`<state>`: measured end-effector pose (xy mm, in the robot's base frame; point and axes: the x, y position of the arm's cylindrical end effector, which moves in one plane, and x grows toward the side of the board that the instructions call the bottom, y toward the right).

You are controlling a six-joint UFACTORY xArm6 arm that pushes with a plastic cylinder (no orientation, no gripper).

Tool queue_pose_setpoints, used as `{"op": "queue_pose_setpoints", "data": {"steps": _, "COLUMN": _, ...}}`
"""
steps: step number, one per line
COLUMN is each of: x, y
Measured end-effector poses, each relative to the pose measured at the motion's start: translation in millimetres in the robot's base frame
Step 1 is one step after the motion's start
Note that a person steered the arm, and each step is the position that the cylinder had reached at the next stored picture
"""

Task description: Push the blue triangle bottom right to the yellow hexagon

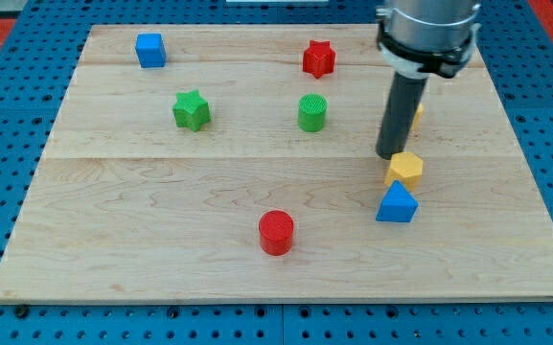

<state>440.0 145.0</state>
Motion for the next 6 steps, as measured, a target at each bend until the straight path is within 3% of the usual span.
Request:
{"op": "queue_pose_setpoints", "data": {"steps": 2, "x": 11.2, "y": -58.8}}
{"op": "queue_pose_setpoints", "data": {"steps": 3, "x": 47.5, "y": -56.5}}
{"op": "queue_pose_setpoints", "data": {"steps": 6, "x": 104.4, "y": 0.8}}
